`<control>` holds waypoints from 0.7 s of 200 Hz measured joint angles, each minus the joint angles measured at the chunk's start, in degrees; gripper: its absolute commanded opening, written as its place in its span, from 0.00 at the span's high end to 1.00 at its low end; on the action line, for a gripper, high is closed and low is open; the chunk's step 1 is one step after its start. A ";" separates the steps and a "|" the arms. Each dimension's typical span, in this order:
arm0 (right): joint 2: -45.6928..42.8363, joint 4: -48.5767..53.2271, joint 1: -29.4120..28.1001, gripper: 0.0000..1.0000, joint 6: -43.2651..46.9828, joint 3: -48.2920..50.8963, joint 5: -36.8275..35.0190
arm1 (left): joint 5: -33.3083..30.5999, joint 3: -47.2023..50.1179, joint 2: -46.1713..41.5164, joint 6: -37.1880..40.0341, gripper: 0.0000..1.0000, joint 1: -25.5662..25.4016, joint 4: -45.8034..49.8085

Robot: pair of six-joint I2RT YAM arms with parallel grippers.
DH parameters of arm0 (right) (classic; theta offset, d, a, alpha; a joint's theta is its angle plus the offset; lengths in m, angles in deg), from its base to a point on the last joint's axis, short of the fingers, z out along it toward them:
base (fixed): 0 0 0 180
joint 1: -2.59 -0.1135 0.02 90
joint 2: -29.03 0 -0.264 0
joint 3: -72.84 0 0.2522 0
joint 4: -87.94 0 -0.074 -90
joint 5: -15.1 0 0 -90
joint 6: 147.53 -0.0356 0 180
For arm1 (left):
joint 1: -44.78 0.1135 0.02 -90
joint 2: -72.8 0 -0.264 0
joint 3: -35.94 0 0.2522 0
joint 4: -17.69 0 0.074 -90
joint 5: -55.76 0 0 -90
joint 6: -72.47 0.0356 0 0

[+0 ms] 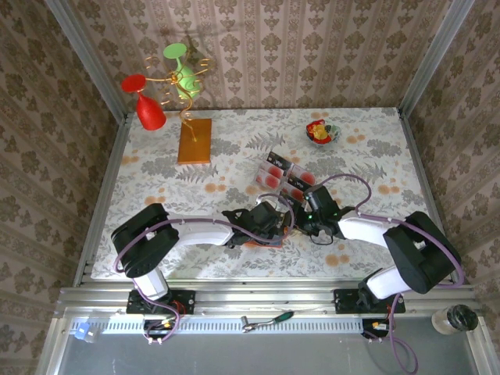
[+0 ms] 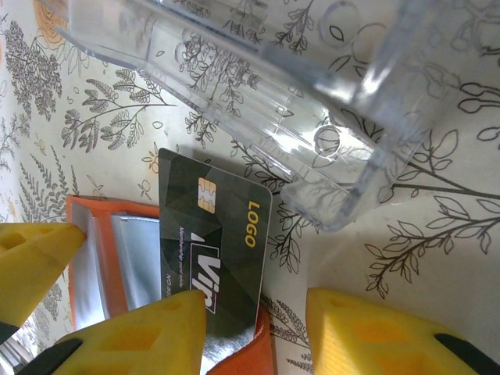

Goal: Put the credit cards into the card holder

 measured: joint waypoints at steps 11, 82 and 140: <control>0.50 -0.42 0.00 0.60 -0.13 0.00 0.00 | -0.04 0.17 0.00 -0.22 0.27 0.00 -0.35; 2.43 -3.45 0.00 0.73 -0.94 0.00 0.35 | -0.63 0.59 0.00 -0.74 0.27 -0.33 -1.22; 3.48 -6.40 0.15 0.93 -1.42 0.00 0.90 | -1.05 0.81 -0.02 -0.96 0.27 -0.59 -1.49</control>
